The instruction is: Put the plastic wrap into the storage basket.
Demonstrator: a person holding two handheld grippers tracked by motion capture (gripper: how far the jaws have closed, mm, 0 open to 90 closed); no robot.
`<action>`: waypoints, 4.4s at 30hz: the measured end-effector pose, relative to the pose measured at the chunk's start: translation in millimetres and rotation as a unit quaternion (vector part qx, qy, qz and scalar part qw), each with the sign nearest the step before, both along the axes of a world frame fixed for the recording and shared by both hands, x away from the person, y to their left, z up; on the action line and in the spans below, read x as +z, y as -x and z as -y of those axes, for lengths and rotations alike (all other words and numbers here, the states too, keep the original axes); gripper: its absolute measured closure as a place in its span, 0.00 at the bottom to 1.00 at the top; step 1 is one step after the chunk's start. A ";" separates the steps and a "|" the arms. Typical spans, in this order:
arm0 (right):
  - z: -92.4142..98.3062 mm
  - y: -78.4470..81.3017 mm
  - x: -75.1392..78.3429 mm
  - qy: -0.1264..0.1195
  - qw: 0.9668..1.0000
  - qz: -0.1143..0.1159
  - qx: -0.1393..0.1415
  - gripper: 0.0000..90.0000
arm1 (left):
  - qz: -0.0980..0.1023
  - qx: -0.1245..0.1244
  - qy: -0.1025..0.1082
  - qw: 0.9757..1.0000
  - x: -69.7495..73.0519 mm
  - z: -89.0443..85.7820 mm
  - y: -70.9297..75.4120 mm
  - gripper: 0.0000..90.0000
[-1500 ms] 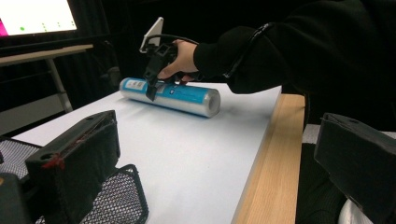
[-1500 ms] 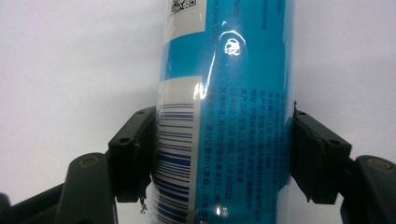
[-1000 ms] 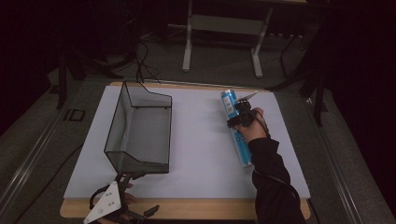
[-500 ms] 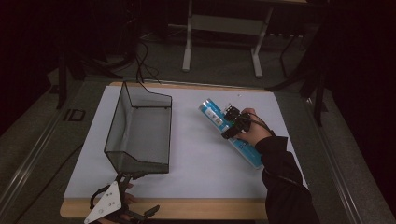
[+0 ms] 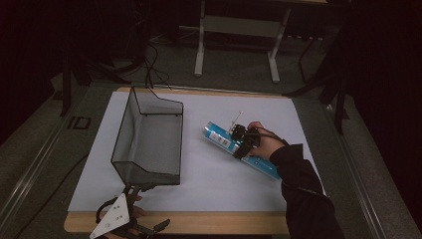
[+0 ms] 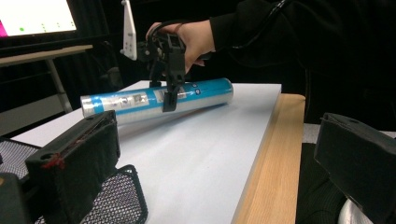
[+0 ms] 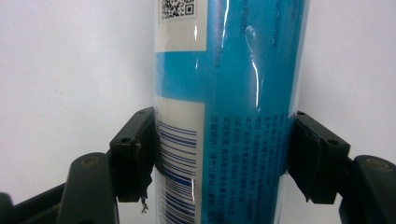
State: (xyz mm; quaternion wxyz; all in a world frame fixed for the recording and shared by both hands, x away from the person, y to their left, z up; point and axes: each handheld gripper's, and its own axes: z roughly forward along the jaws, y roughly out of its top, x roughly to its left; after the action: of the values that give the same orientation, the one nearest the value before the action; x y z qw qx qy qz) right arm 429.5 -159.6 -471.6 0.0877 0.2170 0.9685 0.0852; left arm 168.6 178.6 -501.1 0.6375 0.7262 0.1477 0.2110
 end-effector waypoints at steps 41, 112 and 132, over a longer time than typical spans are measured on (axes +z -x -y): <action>12.8 -8.5 5.1 -0.038 0.998 -0.036 -0.022 0.24 | -0.001 -0.008 -0.008 1.000 -0.7 2.2 0.7 0.01; -10.6 -30.8 71.9 -0.148 0.963 -0.058 -0.220 0.35 | -0.001 -0.009 -0.011 1.000 -1.1 2.9 0.1 0.01; -73.5 -42.8 125.6 -0.260 0.927 -0.027 -0.269 0.35 | 0.002 -0.006 -0.012 1.000 -0.3 1.1 1.6 0.01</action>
State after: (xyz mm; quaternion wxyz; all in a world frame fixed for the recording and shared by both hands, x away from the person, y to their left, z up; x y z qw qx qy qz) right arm 472.3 -86.0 -346.0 0.0217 0.4869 0.8194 0.3017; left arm 167.0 177.5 -501.4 0.6304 0.7342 0.1390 0.2105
